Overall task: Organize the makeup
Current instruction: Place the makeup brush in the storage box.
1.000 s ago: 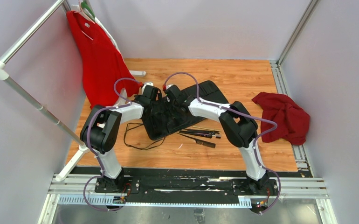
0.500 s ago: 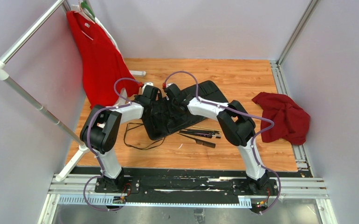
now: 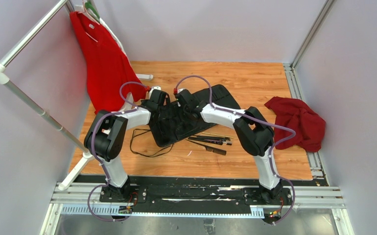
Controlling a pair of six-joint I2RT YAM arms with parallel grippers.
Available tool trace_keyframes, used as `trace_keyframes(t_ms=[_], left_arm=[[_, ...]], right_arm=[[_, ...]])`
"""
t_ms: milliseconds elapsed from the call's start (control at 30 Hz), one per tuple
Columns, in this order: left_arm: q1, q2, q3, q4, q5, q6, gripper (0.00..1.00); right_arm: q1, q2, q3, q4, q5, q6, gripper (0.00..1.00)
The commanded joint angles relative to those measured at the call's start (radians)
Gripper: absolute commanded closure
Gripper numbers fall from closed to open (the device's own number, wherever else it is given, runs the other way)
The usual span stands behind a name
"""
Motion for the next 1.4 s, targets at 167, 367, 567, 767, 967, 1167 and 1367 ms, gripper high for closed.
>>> trace_keyframes(t_ms=[167, 367, 567, 767, 967, 1167, 1367], left_arm=[[0.007, 0.035, 0.006, -0.024, 0.006, -0.002, 0.02], [0.006, 0.033, 0.004, -0.024, 0.006, -0.002, 0.02], [0.007, 0.033, 0.004, -0.023, 0.006, -0.003, 0.02], [0.007, 0.034, 0.004, -0.023, 0.007, -0.003, 0.02], [0.007, 0.034, 0.004, -0.023, 0.006, -0.002, 0.02], [0.007, 0.033, 0.004, -0.023, 0.006, -0.002, 0.02], [0.007, 0.033, 0.004, -0.022, 0.006, -0.002, 0.02]], right_arm=[[-0.002, -0.295, -0.172, -0.014, 0.072, -0.042, 0.59], [-0.002, -0.492, -0.295, -0.092, 0.074, -0.13, 0.57], [-0.003, -0.649, -0.469, -0.107, 0.124, -0.169, 0.5], [-0.001, -0.717, -0.566, -0.133, 0.114, -0.174, 0.48], [-0.002, -0.703, -0.607, -0.14, 0.111, -0.186, 0.48], [-0.002, -0.659, -0.611, -0.135, 0.103, -0.193, 0.48], [-0.001, -0.604, -0.607, -0.122, 0.103, -0.192, 0.48]])
